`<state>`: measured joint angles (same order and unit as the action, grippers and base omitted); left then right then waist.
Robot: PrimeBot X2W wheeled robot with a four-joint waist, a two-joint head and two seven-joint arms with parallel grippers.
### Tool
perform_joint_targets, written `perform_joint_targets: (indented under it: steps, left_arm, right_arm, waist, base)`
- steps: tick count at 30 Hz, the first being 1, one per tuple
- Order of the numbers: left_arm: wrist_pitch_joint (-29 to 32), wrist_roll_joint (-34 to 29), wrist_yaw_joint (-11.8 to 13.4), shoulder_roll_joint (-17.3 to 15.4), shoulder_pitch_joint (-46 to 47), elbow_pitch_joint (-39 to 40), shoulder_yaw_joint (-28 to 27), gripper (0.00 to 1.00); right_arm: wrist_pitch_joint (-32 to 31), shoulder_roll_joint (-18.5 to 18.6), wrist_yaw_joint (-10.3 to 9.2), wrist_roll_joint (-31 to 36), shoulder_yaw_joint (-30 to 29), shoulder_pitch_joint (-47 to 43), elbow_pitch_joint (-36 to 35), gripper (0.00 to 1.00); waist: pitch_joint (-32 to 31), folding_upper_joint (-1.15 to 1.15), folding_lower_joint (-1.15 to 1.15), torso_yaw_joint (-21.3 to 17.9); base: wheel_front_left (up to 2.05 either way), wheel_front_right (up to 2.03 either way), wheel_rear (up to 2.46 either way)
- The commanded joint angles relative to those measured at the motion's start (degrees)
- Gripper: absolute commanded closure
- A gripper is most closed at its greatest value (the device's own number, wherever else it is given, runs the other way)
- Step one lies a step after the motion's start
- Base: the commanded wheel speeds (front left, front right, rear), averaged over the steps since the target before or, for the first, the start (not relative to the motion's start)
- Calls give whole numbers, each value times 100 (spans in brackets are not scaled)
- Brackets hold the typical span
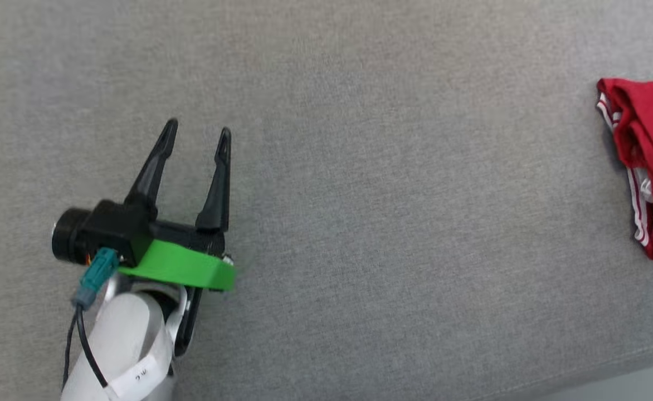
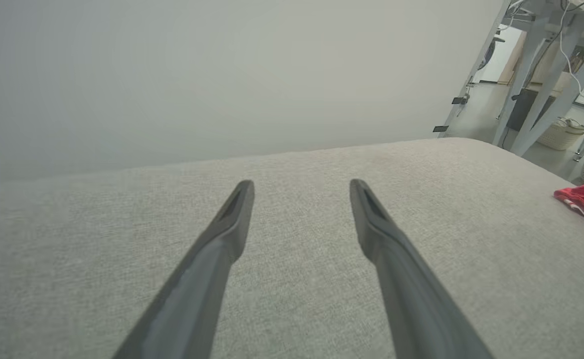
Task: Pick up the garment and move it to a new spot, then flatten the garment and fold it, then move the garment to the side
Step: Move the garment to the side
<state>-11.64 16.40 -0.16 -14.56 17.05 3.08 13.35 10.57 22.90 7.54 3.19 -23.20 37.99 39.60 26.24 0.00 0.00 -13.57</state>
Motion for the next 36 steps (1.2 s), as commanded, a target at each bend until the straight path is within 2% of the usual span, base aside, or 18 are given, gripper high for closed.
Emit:
perform_joint_targets:
  steps: [1,8,17,26,36]
  left_arm:
    - [-61,54,57,37,-145,-61,-45,0]
    - [-235,262,236,259,-721,-399,-187,0]
    - [-317,379,308,395,-1239,-714,-366,0]
    - [-333,355,305,423,-1473,-1048,-515,0]
    - [-335,229,200,435,-1732,-1109,-685,0]
  right_arm:
    - [77,-100,-5,-88,39,-250,-165,0]
    - [253,-616,-5,-474,227,-1635,-1375,0]
    - [39,-1150,-5,-916,791,-3081,-2795,0]
    - [-266,-1601,-5,-1188,1479,-3792,-3722,0]
    - [-591,-1772,-5,-1311,1982,-4183,-4336,0]
  waist:
    - [-600,0,0,245]
    - [-1303,0,0,600]
    - [-1904,0,0,994]
    - [-2306,0,0,1340]
    - [-2605,0,0,1510]
  base:
    - [0,0,0]
    - [0,0,0]
    - [0,0,0]
    - [0,0,0]
    - [0,0,0]
